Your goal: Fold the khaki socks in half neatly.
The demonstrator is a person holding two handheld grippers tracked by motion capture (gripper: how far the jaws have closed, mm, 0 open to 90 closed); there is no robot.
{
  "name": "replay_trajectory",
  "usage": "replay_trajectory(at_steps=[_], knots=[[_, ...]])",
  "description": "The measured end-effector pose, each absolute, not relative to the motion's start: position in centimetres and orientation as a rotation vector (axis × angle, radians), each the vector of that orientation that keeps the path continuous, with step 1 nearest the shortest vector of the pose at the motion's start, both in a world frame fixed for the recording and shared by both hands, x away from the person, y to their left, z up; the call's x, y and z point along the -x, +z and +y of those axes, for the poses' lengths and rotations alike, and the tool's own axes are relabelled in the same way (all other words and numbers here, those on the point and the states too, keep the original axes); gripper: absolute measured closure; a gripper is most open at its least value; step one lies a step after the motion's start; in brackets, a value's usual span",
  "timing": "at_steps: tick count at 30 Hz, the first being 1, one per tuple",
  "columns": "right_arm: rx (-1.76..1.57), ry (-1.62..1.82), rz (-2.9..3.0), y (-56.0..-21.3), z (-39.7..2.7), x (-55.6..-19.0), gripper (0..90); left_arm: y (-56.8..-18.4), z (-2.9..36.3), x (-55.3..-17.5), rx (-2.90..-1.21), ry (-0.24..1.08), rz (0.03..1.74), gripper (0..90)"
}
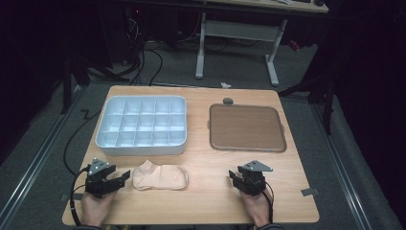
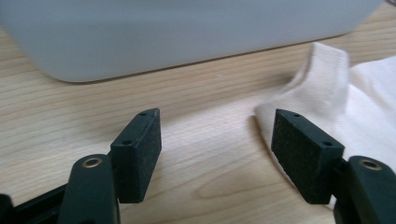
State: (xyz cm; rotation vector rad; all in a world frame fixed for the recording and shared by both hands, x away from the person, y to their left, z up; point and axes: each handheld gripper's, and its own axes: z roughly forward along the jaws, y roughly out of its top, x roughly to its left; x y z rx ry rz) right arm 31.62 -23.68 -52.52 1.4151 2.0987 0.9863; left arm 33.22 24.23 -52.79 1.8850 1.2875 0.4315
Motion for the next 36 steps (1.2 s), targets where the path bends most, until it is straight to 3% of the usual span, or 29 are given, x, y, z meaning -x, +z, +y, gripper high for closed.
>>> replay_trajectory(at_steps=[11, 36], knots=[[-1.338, 1.054, 2.176, -51.5, -21.0, -30.7, 61.9, -52.3, 22.0, -32.9, -1.936, 0.405, 1.216, 33.1], [-1.141, 1.161, 2.350, -50.7, -13.8, -30.6, 59.7, -53.2, 20.3, -33.4, -1.963, 0.423, 1.229, 36.4]])
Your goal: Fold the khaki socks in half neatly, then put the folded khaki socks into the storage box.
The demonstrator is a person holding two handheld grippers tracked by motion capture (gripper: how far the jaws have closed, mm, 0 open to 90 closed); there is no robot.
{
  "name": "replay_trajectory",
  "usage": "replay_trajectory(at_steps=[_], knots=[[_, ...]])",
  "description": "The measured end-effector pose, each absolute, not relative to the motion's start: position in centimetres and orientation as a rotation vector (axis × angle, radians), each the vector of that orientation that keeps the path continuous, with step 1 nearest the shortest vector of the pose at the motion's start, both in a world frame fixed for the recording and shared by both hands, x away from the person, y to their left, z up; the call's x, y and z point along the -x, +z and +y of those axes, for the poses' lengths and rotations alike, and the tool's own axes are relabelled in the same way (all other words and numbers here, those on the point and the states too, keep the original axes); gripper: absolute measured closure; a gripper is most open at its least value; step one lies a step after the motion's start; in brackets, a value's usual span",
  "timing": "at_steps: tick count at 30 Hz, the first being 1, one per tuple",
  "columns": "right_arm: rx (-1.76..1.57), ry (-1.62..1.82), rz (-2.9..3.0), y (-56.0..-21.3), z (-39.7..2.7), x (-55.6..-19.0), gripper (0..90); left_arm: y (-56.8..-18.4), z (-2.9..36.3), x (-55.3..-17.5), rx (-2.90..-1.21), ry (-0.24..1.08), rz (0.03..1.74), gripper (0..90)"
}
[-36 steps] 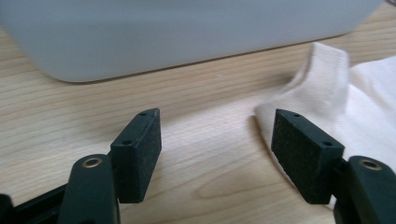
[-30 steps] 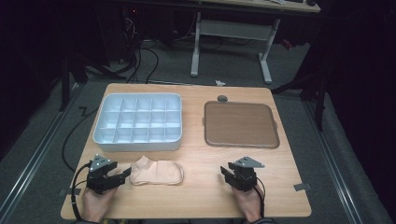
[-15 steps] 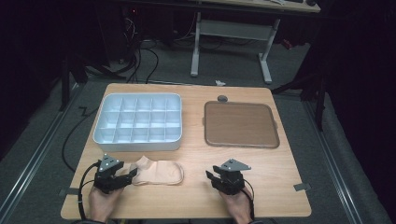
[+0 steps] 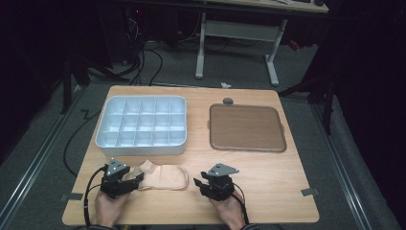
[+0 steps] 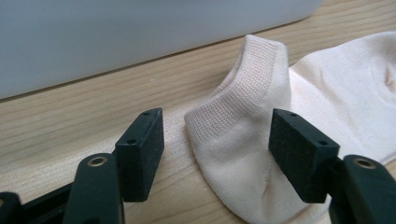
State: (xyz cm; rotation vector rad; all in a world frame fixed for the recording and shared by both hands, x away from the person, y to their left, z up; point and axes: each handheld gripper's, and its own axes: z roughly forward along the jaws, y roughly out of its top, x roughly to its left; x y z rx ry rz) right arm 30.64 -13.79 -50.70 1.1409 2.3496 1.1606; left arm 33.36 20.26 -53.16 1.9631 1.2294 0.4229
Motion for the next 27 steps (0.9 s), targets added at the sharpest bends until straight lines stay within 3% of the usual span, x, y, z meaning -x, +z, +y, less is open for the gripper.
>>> replay_trajectory(at_steps=[15, 21, 27], knots=[[-1.125, 1.120, 2.392, -51.6, -10.6, -32.3, 54.4, -53.4, 19.5, -33.2, -2.008, 0.466, 1.224, 37.1], [-1.158, 1.095, 2.372, -52.0, -10.4, -32.7, 59.0, -53.1, 19.3, -33.5, -2.042, 0.452, 1.227, 38.9], [-1.183, 1.069, 2.390, -52.4, -10.4, -33.2, 62.6, -53.1, 19.1, -33.3, -2.040, 0.443, 1.208, 48.0]])
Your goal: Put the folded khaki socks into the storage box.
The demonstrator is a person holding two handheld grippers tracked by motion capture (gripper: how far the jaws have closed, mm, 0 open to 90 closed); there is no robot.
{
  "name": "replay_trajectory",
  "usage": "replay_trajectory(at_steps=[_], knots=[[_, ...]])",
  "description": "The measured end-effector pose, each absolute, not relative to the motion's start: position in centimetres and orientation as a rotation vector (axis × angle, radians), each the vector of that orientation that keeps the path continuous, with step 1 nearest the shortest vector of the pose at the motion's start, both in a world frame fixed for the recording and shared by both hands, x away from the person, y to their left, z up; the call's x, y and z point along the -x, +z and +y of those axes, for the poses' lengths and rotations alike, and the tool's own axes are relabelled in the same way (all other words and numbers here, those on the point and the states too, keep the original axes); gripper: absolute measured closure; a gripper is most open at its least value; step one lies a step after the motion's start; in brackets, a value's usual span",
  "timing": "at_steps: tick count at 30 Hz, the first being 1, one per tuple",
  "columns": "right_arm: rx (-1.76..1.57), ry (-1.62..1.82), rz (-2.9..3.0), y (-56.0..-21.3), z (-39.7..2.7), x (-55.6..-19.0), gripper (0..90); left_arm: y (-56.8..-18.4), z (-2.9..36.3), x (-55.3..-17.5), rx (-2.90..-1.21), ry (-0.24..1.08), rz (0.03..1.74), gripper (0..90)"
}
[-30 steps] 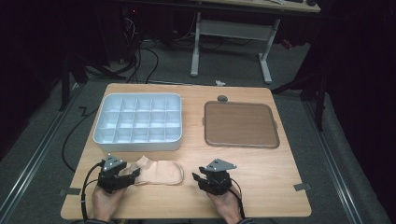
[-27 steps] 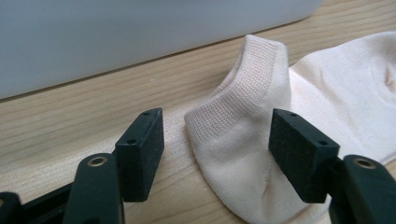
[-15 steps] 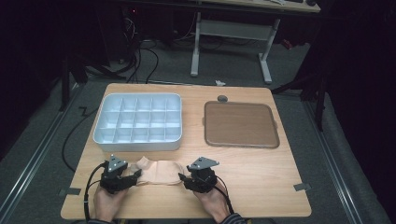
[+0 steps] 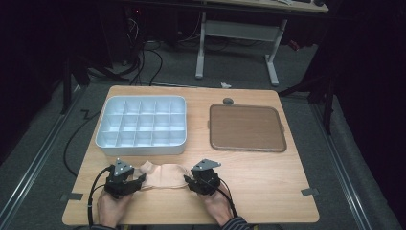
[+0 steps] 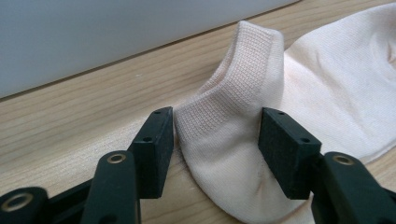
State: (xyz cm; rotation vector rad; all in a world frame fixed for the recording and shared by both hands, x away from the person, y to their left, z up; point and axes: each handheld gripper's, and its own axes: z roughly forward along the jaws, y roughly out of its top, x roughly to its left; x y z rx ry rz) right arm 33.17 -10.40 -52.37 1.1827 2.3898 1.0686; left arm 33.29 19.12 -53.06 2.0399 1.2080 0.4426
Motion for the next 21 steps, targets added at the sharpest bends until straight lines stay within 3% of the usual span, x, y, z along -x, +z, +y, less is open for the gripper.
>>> replay_trajectory(at_steps=[4, 6, 13, 21], knots=[[-1.192, 1.060, 2.401, -52.52, -10.32, -33.25, 65.2, -52.93, 18.98, -33.33, -2.045, 0.431, 1.212, 52.1], [-1.190, 1.060, 2.416, -52.74, -10.25, -33.41, 67.7, -52.87, 18.89, -33.34, -2.048, 0.424, 1.211, 60.4], [-1.162, 1.049, 2.446, -52.65, -10.22, -33.22, 76.6, -52.74, 18.75, -33.43, -2.048, 0.362, 1.201, 74.6], [-1.117, 1.062, 2.443, -52.77, -10.11, -32.89, 85.8, -52.72, 18.93, -33.45, -2.042, 0.323, 1.195, 78.6]])
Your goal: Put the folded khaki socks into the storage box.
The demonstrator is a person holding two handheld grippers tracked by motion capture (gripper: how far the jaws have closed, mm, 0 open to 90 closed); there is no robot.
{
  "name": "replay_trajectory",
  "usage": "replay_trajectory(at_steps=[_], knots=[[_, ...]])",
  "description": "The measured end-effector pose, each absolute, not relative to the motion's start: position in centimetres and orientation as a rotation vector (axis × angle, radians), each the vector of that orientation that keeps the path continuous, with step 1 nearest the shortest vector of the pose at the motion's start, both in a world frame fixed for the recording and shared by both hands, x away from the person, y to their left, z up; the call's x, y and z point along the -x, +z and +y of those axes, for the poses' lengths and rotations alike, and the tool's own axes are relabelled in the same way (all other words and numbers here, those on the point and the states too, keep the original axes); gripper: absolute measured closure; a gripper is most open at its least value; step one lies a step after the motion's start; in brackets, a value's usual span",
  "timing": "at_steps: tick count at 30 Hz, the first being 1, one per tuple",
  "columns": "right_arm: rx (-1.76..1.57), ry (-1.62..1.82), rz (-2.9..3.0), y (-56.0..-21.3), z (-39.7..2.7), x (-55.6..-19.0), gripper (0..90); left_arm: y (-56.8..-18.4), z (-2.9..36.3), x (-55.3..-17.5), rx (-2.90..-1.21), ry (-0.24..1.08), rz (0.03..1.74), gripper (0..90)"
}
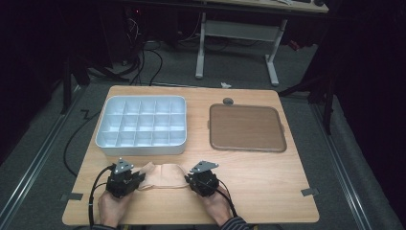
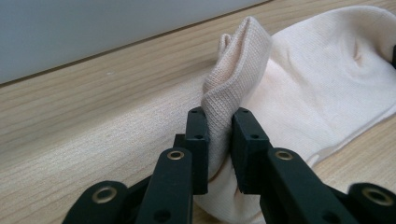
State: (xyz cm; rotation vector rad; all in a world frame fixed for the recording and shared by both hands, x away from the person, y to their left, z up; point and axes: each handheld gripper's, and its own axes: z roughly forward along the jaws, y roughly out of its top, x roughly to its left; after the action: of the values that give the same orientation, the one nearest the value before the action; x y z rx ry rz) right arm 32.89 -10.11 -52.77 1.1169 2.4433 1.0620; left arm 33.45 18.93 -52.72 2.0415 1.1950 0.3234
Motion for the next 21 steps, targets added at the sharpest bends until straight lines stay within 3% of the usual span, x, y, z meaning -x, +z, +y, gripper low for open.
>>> replay_trajectory(at_steps=[13, 21], knots=[[-1.129, 1.121, 2.404, -52.2, -11.0, -32.6, 86.8, -52.2, 19.4, -33.3, -1.949, 0.217, 1.177, 79.5], [-1.125, 1.139, 2.387, -51.7, -11.8, -32.4, 86.8, -51.3, 18.6, -33.1, -1.951, 0.226, 1.134, 79.5]])
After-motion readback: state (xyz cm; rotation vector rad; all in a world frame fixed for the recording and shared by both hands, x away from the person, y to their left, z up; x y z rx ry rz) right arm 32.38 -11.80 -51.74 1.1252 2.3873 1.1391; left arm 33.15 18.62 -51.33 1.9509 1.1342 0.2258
